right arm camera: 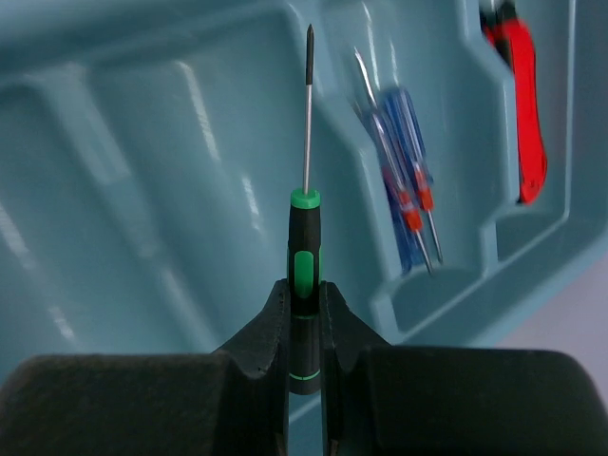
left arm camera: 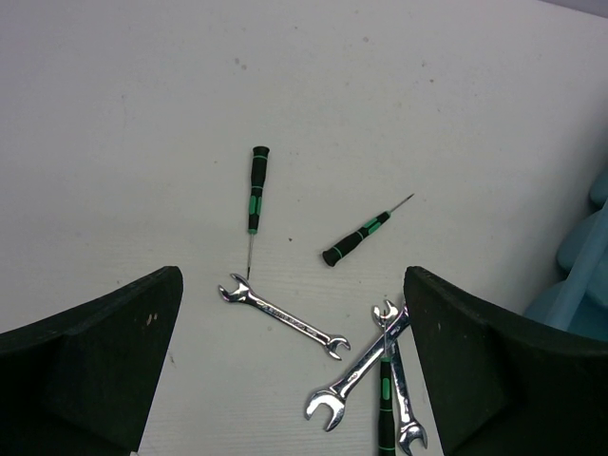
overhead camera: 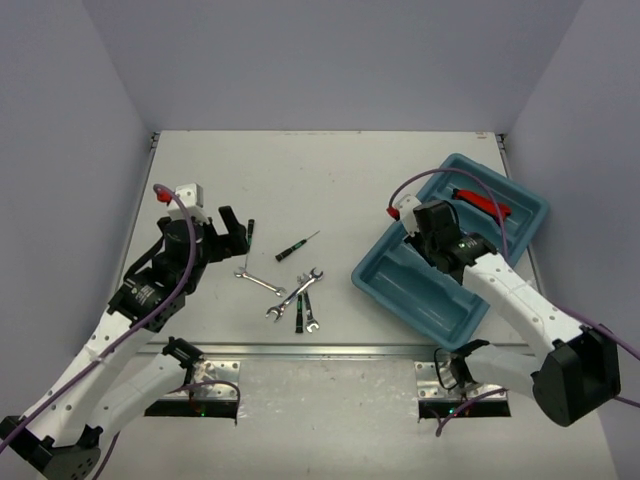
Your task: Sort the tools into containers
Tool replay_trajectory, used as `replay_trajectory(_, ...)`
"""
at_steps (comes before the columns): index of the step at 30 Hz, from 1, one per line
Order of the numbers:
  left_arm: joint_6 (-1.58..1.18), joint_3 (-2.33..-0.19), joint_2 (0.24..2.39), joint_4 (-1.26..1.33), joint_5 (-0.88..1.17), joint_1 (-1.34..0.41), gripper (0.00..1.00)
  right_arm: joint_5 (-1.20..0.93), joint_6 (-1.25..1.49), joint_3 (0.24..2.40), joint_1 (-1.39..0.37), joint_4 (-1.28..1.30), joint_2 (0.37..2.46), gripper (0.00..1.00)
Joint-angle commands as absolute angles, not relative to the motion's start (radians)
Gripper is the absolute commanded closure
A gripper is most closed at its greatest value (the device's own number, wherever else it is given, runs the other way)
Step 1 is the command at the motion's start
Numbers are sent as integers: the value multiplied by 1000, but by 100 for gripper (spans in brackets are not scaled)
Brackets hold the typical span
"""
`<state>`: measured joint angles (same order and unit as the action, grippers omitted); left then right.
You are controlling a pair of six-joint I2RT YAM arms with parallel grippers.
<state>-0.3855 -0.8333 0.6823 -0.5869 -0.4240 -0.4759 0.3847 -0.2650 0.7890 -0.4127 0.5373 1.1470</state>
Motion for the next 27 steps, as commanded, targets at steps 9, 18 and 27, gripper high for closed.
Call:
replay_trajectory(9,-355,-830,746,-537,-371,-466,0,482,-234,826,-339,488,1230,47)
replay_trajectory(18,-497,-829,880,-553,-267,-550,0,253,149,1027,-341,622,1163,1)
replay_trajectory(27,-795,-779,1173,-538,-467,-925,10,154,212,930,-342,556,1081,1)
